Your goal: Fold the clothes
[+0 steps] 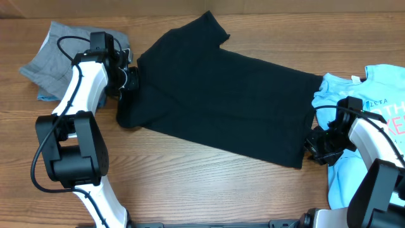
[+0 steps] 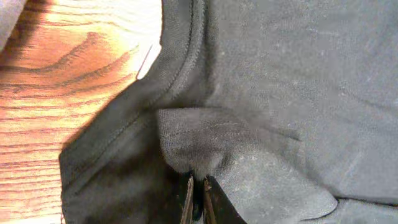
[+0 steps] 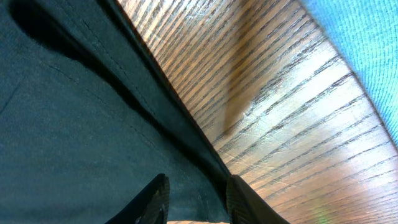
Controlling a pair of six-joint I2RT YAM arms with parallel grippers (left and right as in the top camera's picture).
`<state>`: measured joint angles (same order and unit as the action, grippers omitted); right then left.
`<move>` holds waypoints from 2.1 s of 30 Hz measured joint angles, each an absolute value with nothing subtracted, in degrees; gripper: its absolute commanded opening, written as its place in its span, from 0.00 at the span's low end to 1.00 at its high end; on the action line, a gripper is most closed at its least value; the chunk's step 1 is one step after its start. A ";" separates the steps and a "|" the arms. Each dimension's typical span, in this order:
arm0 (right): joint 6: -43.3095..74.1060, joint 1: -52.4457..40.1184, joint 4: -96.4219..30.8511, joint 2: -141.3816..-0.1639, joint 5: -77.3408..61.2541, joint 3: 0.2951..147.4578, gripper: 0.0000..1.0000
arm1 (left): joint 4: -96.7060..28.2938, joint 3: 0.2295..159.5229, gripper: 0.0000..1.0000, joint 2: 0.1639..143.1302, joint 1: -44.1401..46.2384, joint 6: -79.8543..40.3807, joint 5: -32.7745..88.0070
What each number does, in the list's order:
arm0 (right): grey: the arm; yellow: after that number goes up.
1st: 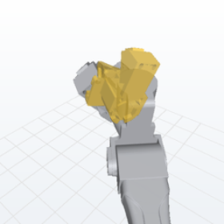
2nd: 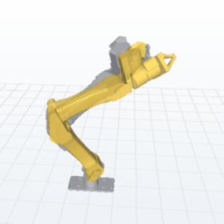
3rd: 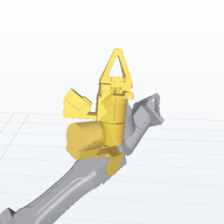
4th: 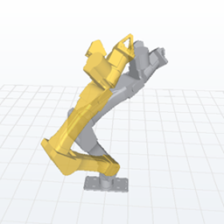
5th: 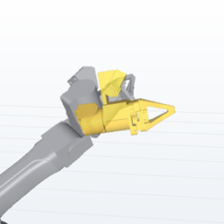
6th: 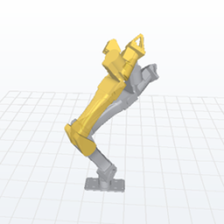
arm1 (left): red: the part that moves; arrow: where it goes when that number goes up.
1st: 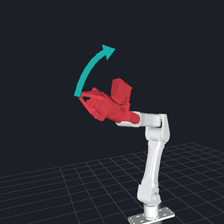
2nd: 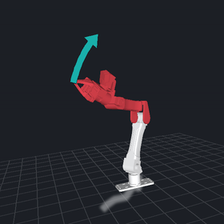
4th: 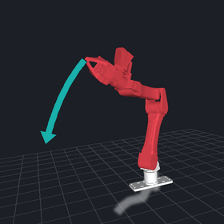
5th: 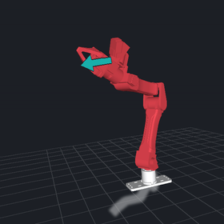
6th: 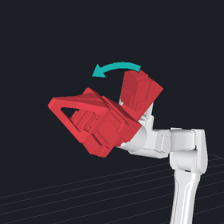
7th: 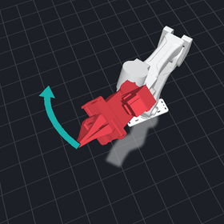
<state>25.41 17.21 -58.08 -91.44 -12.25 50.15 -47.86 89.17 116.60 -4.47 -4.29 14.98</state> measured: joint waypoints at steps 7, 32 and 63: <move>25.43 17.21 -58.08 -91.44 -12.25 50.15 0.34 | -48.05 89.19 0.04 116.60 -4.47 -4.05 15.00; 25.45 17.21 -55.79 -91.44 -12.25 50.17 0.35 | -32.49 89.23 0.48 116.60 -3.49 -6.85 19.68; 25.71 17.21 -58.87 -91.44 -12.25 50.26 0.66 | -51.22 85.27 0.46 116.62 -6.83 7.35 11.64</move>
